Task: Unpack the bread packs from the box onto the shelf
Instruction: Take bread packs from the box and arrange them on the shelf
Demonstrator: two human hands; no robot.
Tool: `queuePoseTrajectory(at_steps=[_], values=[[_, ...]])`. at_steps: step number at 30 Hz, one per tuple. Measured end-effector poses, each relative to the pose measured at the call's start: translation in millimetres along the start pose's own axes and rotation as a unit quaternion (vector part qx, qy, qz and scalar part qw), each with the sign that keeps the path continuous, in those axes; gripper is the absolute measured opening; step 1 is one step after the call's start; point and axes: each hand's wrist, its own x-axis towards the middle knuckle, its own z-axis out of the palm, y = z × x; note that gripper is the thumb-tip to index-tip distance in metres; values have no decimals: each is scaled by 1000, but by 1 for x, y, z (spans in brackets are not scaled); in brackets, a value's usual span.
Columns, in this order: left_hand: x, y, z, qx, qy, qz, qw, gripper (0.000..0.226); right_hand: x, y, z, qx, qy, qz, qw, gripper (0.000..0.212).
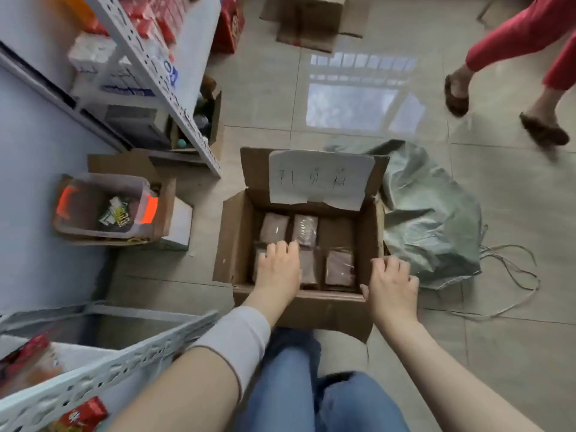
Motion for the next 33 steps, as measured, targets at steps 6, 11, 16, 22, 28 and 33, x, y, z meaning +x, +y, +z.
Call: queuePoseTrajectory(at_steps=[6, 11, 16, 22, 28, 33], values=[[111, -11, 107, -81, -74, -89, 990, 51, 101, -19, 110, 90, -117, 57, 987, 51], [159, -26, 191, -205, -141, -278, 928, 75, 160, -37, 196, 214, -213, 194, 933, 59], [167, -28, 229, -281, -142, -347, 884, 76, 185, -58, 234, 310, -221, 316, 869, 60], [166, -38, 221, -319, -109, -344, 876, 81, 193, -52, 239, 357, -174, 399, 826, 40], [162, -56, 218, -397, -90, -323, 855, 67, 190, -52, 232, 319, -266, 343, 842, 69], [148, -70, 200, -538, -54, -304, 785, 49, 177, -40, 219, 368, -218, 357, 830, 53]])
